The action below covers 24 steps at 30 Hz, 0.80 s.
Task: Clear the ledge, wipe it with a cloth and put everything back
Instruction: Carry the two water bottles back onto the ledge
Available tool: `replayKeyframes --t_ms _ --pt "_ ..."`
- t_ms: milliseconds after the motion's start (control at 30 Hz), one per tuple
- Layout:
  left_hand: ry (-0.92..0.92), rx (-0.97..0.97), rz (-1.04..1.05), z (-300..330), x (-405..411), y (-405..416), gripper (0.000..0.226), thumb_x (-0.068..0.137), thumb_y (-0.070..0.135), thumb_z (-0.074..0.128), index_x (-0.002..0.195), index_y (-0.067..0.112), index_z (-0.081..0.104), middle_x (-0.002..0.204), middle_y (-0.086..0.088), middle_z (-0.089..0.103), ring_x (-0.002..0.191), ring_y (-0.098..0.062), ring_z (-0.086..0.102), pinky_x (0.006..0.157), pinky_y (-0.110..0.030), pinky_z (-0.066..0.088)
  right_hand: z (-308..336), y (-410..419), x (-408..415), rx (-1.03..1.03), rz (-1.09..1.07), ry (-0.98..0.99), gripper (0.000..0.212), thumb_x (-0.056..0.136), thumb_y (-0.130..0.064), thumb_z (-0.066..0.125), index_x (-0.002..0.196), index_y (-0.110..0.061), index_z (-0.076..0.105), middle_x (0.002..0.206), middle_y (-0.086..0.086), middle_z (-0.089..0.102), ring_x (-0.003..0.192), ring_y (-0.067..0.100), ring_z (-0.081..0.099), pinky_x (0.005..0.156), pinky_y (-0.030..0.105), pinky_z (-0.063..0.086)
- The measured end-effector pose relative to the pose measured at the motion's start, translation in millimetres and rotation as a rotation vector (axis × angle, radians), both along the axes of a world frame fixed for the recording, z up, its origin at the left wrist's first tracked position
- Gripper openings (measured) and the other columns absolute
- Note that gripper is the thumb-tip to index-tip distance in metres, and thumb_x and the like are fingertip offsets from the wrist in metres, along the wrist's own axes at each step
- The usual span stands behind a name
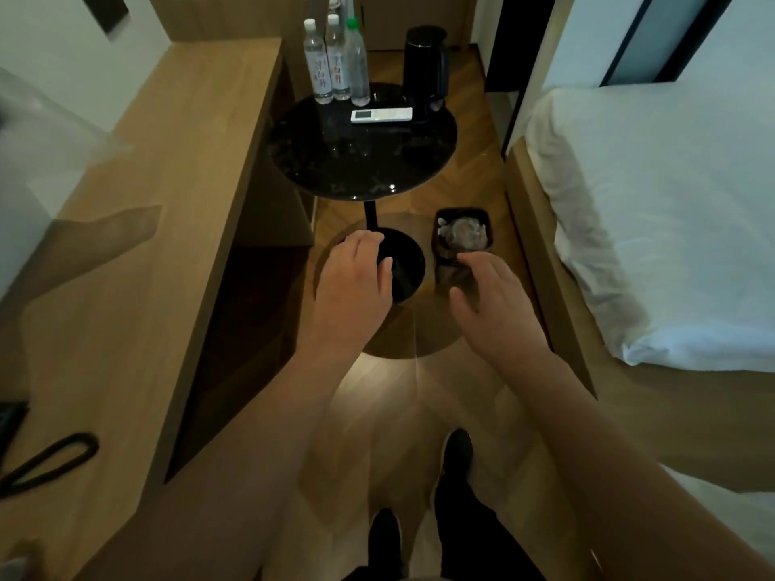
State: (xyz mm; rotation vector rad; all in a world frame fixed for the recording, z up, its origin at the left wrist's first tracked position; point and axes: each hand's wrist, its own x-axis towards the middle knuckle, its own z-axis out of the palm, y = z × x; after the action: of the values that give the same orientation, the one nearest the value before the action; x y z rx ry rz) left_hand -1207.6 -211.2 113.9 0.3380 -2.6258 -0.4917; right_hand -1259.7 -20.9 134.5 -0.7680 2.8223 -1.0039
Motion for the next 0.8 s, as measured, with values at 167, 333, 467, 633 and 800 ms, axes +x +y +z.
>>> replayKeyframes --t_ms 167,333,467,633,800 --pt "-0.01 -0.016 0.045 -3.3 -94.1 -3.3 0.034 0.104 0.027 0.049 0.134 0.011 0.054 0.13 -0.005 0.058 0.119 -0.017 0.055 0.102 -0.036 0.05 1.3 -6.5 -97.9 -0.009 0.031 0.012 0.043 0.095 -0.017 0.058 0.138 -0.013 0.05 0.135 0.002 0.054 0.128 0.013 0.049 0.111 0.031 0.04" --pt "-0.008 -0.019 0.042 0.1 -181.0 -6.1 0.034 0.103 0.025 0.051 0.134 0.01 0.054 0.13 -0.005 0.059 0.119 -0.016 0.055 0.103 -0.036 0.049 2.9 -12.7 -188.3 -0.001 0.051 0.016 0.045 0.096 -0.02 0.058 0.139 -0.012 0.049 0.137 0.003 0.053 0.13 0.015 0.048 0.113 0.034 0.039" --pt "-0.029 0.017 0.074 -0.8 -229.7 -11.2 0.037 0.103 0.026 0.051 0.136 0.01 0.054 0.135 -0.005 0.057 0.125 -0.017 0.053 0.108 -0.036 0.047 1.3 -25.0 -242.6 0.032 0.062 -0.012 0.047 0.096 -0.021 0.057 0.141 -0.014 0.047 0.141 0.003 0.051 0.133 0.015 0.044 0.116 0.035 0.034" --pt "-0.06 0.029 0.109 -12.8 -287.5 -42.7 0.038 0.103 0.027 0.051 0.137 0.009 0.054 0.135 -0.006 0.057 0.126 -0.018 0.054 0.107 -0.037 0.047 -12.3 -57.3 -304.4 0.058 0.094 -0.004 0.046 0.096 -0.021 0.058 0.14 -0.014 0.049 0.139 0.001 0.052 0.131 0.012 0.044 0.109 0.022 0.028" --pt "-0.067 0.048 0.144 -26.8 -352.0 -95.2 0.038 0.103 0.028 0.052 0.137 0.011 0.054 0.136 -0.005 0.057 0.125 -0.017 0.054 0.107 -0.031 0.046 -25.3 -112.0 -371.4 0.057 0.126 -0.022 0.046 0.096 -0.023 0.058 0.141 -0.016 0.048 0.141 -0.001 0.051 0.131 0.011 0.044 0.112 0.026 0.035"
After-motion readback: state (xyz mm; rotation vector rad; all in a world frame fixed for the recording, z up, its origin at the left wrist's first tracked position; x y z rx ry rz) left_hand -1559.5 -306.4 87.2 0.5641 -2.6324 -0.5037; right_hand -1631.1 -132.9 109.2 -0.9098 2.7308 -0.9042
